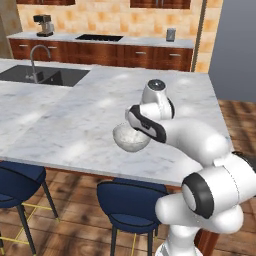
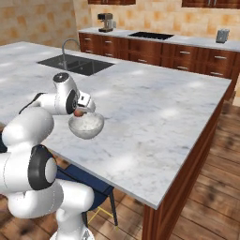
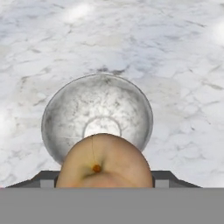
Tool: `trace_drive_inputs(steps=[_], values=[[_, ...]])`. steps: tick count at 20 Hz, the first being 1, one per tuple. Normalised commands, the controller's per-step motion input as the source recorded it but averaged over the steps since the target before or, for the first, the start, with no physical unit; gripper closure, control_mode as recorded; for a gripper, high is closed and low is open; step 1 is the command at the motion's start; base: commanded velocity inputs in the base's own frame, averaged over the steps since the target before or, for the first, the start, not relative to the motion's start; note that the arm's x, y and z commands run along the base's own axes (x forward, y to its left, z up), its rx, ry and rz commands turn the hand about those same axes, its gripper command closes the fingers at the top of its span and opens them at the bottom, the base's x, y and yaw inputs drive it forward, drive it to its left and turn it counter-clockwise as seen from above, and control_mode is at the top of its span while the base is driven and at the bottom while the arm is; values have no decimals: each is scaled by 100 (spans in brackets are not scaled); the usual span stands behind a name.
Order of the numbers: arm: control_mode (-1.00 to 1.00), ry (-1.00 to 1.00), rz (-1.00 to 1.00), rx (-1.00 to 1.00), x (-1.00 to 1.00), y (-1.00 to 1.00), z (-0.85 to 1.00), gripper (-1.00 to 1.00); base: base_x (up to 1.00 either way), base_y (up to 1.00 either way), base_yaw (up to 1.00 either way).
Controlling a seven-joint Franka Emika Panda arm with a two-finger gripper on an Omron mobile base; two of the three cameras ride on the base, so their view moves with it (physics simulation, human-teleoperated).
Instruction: Retrieve the peach and pear from the fridge and place them into the bowl on the dining table.
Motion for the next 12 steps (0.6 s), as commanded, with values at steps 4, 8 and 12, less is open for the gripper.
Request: trace_drive_inputs(steps=[4, 8, 12], values=[[-100, 0, 0, 0, 34, 0, -37, 100, 0, 0, 0], [-100, 0, 0, 0, 32, 0, -31, 100, 0, 0, 0], [-100, 0, 0, 0, 33, 1, -32, 100, 0, 0, 0]])
